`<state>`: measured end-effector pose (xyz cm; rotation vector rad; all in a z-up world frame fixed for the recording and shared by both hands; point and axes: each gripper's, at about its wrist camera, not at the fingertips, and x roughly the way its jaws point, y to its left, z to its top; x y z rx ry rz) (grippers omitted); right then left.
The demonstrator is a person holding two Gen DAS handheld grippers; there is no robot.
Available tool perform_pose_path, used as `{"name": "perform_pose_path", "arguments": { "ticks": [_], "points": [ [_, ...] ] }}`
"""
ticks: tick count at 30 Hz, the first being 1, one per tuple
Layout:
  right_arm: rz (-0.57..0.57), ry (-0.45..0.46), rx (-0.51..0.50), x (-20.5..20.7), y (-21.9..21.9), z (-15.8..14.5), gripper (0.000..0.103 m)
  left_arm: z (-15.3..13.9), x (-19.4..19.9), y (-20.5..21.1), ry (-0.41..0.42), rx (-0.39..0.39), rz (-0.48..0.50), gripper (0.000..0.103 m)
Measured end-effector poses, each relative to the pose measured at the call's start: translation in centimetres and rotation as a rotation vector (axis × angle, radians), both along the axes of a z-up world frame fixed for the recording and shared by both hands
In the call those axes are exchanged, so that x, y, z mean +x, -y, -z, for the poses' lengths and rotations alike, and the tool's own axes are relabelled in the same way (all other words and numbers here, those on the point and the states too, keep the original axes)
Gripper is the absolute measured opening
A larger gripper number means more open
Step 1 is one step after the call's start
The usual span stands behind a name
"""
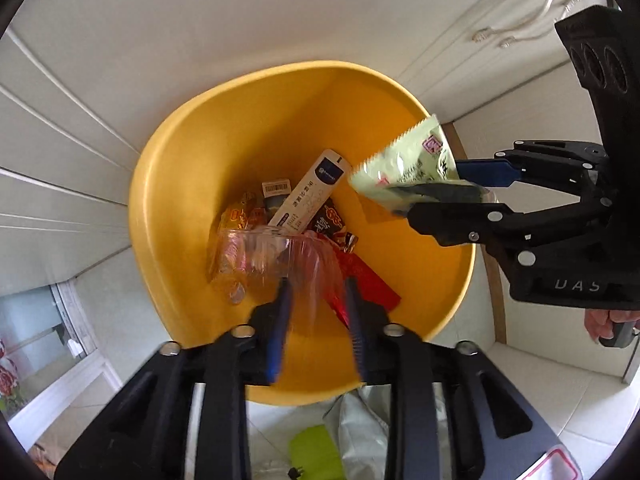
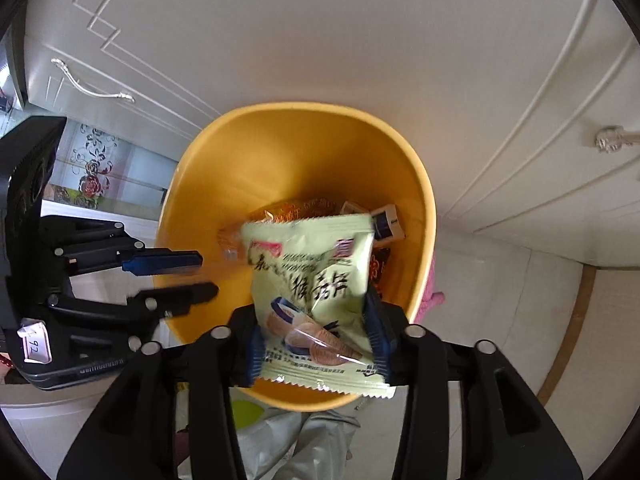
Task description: Collect trash
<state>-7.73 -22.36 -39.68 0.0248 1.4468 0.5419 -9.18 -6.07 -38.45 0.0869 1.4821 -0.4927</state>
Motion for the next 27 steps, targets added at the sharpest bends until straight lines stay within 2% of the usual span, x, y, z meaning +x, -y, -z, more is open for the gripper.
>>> {"name": "perform_pose_path", "arguments": {
  "ticks": [2, 7, 14, 20, 22, 24, 25, 27],
  "points": [
    [0.001, 0.005, -0.003, 0.2, 0.0, -0.1, 0.061, -0.2, 0.1, -0.2, 0.002, -0.002, -0.011, 0.043],
    [0.018, 0.003, 0.019, 0.5, 0.2, -0.5, 0.063, -0.6, 0.1, -0.6, 0.016, 0.001, -0.019, 0.051],
    [0.042, 0.015, 0.028, 0.5, 0.1, -1.5, 0.063, -1.1, 0.1, -0.5, 0.031, 0.007, -0.047, 0.051],
    [0.079, 0.049, 0.031, -0.7, 1.1, -3.8, 0.063, -2.6, -0.8, -1.2, 0.056, 0.011, -0.111, 0.052],
    [0.103, 0.064, 0.033, -1.4, 1.1, -4.7, 0.063, -2.9, -1.1, -1.6, 0.072, 0.034, -0.136, 0.061],
    [0.134, 0.085, 0.029, -2.1, 1.5, -5.9, 0.063, -3.9, -1.8, -2.0, 0.100, 0.063, -0.174, 0.076],
    [0.153, 0.101, 0.018, -2.6, 1.8, -6.5, 0.064, -4.3, -2.0, -2.2, 0.109, 0.071, -0.194, 0.079],
    [0.190, 0.144, -0.032, -3.6, 1.9, -7.9, 0.073, -5.5, -2.5, -2.8, 0.137, 0.102, -0.250, 0.094]
  ]
}}
